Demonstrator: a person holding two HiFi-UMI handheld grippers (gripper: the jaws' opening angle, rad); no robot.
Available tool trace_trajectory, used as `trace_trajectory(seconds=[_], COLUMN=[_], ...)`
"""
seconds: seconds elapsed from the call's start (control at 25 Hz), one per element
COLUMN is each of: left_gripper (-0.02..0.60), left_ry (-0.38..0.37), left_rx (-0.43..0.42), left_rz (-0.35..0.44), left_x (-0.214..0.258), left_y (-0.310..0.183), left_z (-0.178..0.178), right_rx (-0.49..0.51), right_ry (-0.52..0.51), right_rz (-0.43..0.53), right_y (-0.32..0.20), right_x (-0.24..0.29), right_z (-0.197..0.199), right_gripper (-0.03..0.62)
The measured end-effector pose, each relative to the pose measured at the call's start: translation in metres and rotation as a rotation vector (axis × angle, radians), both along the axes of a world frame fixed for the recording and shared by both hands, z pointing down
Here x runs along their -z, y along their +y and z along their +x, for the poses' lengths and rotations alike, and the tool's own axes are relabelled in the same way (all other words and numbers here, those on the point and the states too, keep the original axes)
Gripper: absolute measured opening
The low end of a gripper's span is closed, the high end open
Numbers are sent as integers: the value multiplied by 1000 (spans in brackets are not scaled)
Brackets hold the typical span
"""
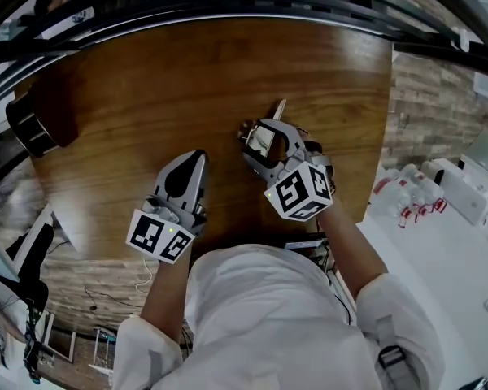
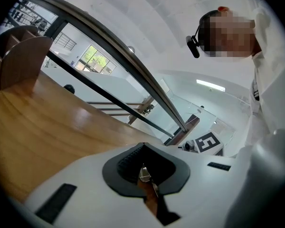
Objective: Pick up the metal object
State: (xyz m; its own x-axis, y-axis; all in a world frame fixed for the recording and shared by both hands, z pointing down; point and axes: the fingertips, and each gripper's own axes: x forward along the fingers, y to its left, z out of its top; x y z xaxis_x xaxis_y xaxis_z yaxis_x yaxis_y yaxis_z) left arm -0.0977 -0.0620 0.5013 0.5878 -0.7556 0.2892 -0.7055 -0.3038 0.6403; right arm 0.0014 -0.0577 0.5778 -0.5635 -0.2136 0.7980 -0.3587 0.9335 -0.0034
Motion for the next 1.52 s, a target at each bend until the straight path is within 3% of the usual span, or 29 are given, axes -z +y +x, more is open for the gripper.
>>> trace_trajectory(seconds=[0.32, 0.68, 1.08, 1.32, 1.52], left_gripper=[14, 14, 14, 14, 14], left_ry=[3, 14, 11, -30, -60], left_rx=[15, 60, 36, 54, 98], left_rz=[17, 92, 173, 229, 283], left_x=[9, 48, 113, 149, 185], left_y=[0, -2, 31, 59, 88], left_z=[-1, -30, -53, -62, -49], right_rx=[23, -62, -254, -259, -301], right_ry=[11, -85, -346, -482, -647], right_rz=[29, 93, 49, 78, 52], right_y=[-2, -10, 11, 41, 71], right_x=[6, 64, 157, 221, 275], right_z=[3, -3, -9, -12, 15], right_gripper=[276, 268, 267, 267, 267])
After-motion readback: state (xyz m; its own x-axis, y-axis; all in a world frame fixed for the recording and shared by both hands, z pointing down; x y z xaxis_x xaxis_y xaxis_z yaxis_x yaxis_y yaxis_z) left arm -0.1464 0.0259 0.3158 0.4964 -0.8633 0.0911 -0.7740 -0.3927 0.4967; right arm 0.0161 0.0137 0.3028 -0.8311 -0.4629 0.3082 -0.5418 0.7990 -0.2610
